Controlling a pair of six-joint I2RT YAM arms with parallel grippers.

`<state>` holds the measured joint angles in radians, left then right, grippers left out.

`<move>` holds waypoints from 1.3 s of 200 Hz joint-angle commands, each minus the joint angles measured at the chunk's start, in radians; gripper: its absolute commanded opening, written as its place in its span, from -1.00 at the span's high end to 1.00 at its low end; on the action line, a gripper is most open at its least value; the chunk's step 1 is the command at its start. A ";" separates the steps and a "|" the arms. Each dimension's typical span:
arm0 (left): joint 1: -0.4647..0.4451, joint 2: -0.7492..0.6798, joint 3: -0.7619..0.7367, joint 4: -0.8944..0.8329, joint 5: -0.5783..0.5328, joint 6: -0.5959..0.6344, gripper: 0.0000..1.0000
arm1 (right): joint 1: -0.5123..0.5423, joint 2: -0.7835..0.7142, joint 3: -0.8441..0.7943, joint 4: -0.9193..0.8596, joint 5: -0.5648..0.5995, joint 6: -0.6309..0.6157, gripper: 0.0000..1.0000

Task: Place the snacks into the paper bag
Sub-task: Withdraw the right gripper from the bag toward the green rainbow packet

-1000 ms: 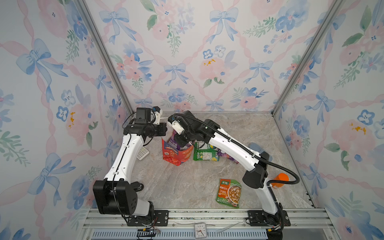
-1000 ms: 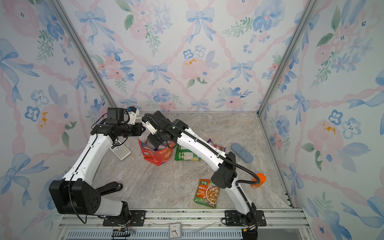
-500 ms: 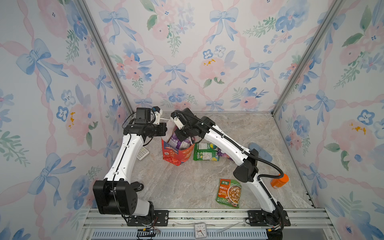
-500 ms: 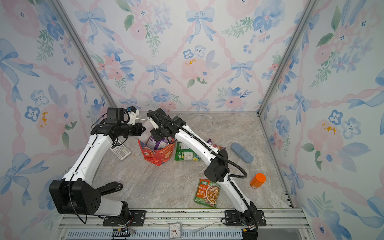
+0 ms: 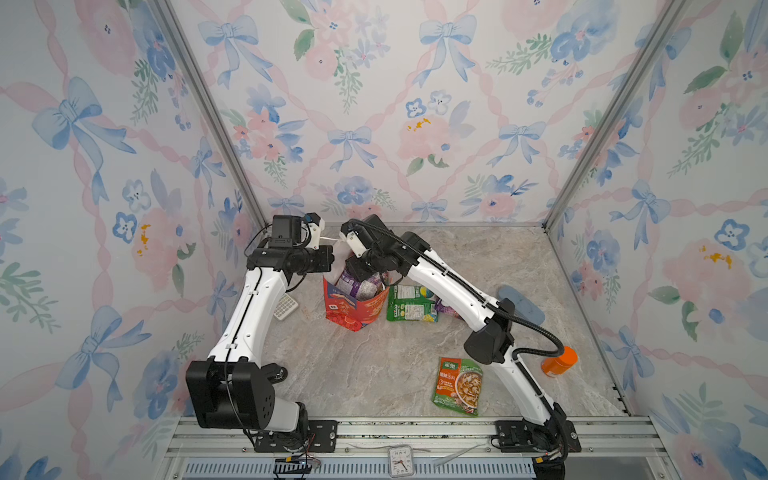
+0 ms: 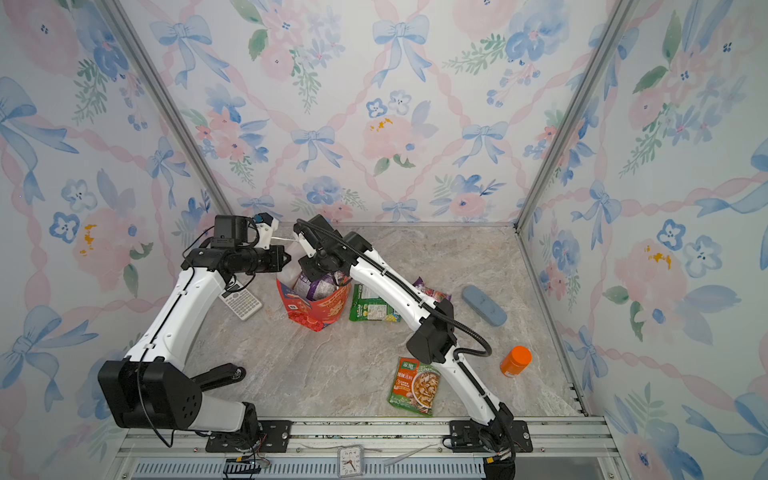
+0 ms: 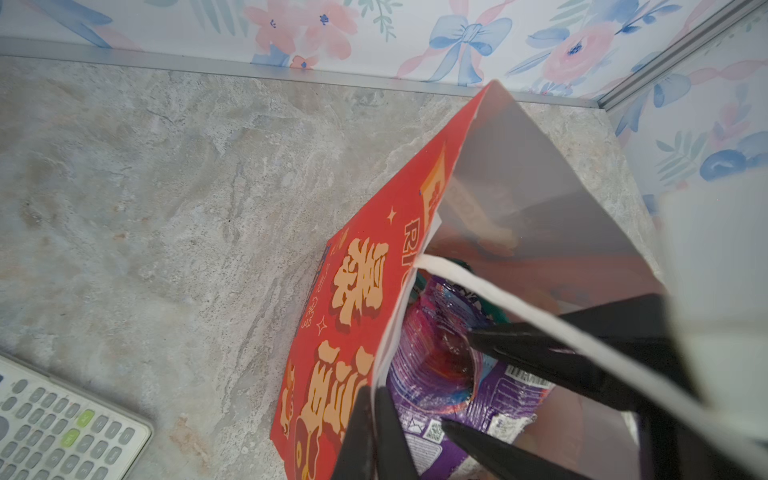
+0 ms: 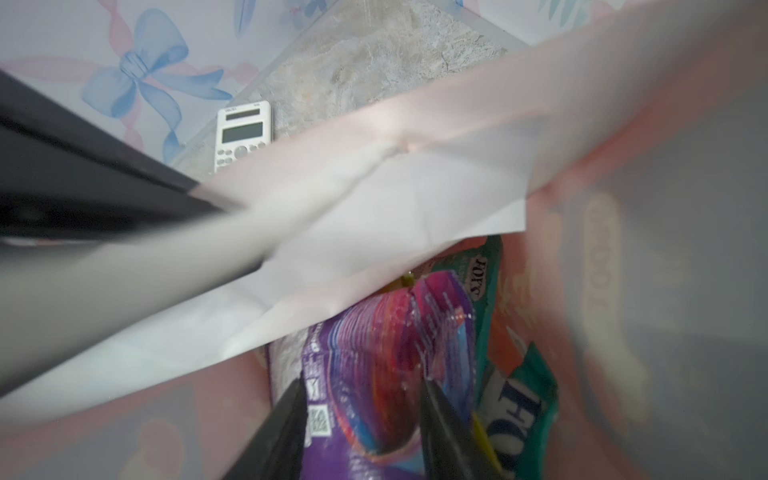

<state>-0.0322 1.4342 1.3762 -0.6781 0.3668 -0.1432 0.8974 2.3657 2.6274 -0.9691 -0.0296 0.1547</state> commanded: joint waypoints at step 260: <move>0.017 -0.012 -0.025 -0.008 -0.021 -0.021 1.00 | -0.432 -0.944 -1.793 0.792 -0.246 0.563 -0.46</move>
<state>-0.0246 1.4342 1.3724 -0.6769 0.3634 -0.1490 0.4362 1.3838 0.8639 -0.2710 -0.2249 0.6559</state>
